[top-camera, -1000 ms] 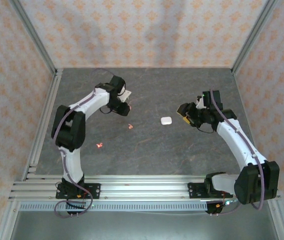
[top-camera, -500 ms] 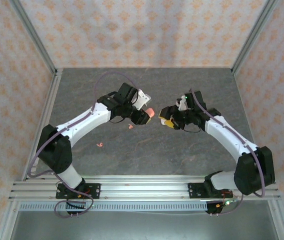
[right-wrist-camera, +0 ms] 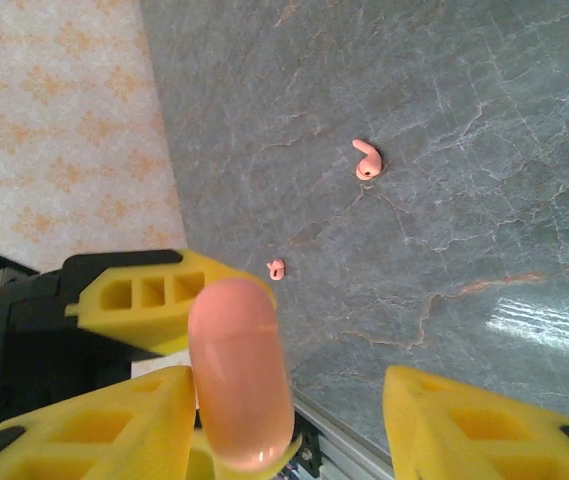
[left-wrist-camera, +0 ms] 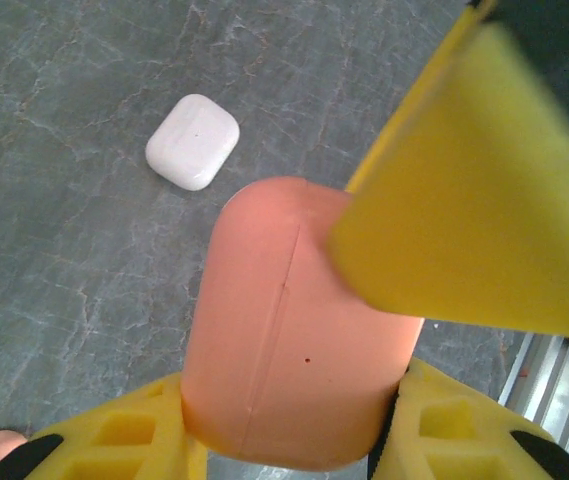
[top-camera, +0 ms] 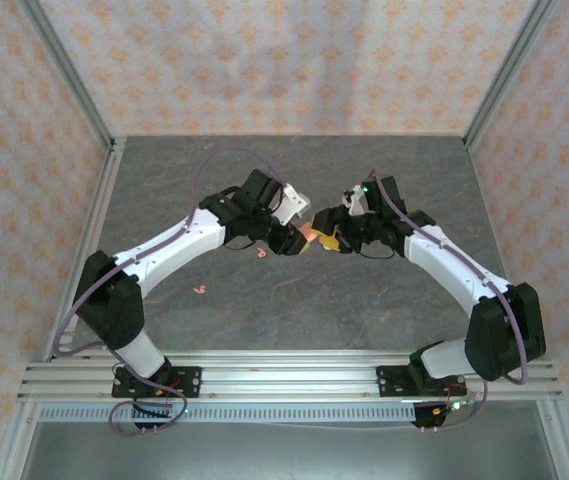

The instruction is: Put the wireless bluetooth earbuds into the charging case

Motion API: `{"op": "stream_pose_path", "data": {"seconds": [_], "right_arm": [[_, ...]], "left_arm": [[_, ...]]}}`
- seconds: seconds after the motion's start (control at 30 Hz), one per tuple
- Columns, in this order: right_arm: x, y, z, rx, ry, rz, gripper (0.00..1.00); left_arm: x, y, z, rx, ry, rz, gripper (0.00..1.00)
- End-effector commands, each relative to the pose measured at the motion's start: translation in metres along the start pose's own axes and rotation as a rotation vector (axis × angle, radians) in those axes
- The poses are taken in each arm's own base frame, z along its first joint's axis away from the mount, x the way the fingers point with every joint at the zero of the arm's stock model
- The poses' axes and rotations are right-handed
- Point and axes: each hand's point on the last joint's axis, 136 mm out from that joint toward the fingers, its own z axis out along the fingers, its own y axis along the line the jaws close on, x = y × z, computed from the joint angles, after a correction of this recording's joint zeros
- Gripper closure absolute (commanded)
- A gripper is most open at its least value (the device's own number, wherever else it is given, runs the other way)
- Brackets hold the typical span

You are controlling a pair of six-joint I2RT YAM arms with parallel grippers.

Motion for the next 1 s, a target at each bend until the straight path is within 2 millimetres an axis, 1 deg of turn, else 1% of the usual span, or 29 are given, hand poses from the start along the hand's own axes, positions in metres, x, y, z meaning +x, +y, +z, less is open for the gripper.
{"op": "stream_pose_path", "data": {"seconds": [0.0, 0.2, 0.37, 0.4, 0.5, 0.53, 0.57, 0.6, 0.63, 0.67, 0.73, 0.8, 0.87, 0.97], "right_arm": [[-0.004, 0.020, 0.001, -0.051, 0.005, -0.043, 0.51], [0.006, 0.024, 0.005, -0.070, 0.063, -0.054, 0.63], [0.016, 0.028, 0.007, -0.087, 0.112, -0.067, 0.63], [0.017, 0.027, 0.007, -0.085, 0.115, -0.068, 0.67], [0.016, 0.026, 0.006, -0.076, 0.106, -0.077, 0.81], [0.015, 0.025, 0.005, -0.072, 0.097, -0.079, 0.84], [0.014, 0.026, 0.005, -0.071, 0.084, -0.083, 0.86], [0.012, 0.028, 0.004, -0.076, 0.069, -0.089, 0.87], [0.009, 0.031, 0.002, -0.082, 0.051, -0.097, 0.88], [0.007, 0.034, 0.000, -0.089, 0.032, -0.102, 0.89], [-0.001, 0.046, -0.007, -0.124, -0.032, -0.123, 0.93], [-0.012, 0.065, -0.018, -0.205, -0.129, -0.139, 0.97], [-0.021, 0.082, -0.031, -0.290, -0.229, -0.158, 0.99], [-0.031, 0.103, -0.053, -0.410, -0.354, -0.187, 1.00]], "left_arm": [[-0.010, -0.012, -0.015, 0.013, -0.032, 0.026, 0.67], [-0.007, -0.011, -0.016, 0.007, -0.029, 0.026, 0.67], [-0.007, -0.012, -0.018, 0.011, -0.024, 0.038, 0.67], [-0.008, -0.012, -0.019, 0.011, -0.024, 0.040, 0.67], [-0.009, -0.013, -0.022, 0.006, -0.026, 0.046, 0.67], [-0.010, -0.012, -0.022, 0.002, -0.030, 0.043, 0.66], [-0.012, -0.012, -0.025, -0.008, -0.038, 0.039, 0.63], [-0.014, -0.010, -0.027, -0.023, -0.047, 0.031, 0.57], [-0.016, -0.008, -0.031, -0.047, -0.066, 0.023, 0.48], [-0.020, -0.005, -0.036, -0.073, -0.086, 0.013, 0.37], [-0.028, 0.001, -0.054, -0.126, -0.148, -0.016, 0.24], [-0.038, 0.009, -0.077, -0.155, -0.227, -0.084, 0.19], [-0.049, 0.016, -0.105, -0.141, -0.334, -0.180, 0.17], [-0.062, 0.026, -0.146, -0.078, -0.510, -0.364, 0.15]]}}
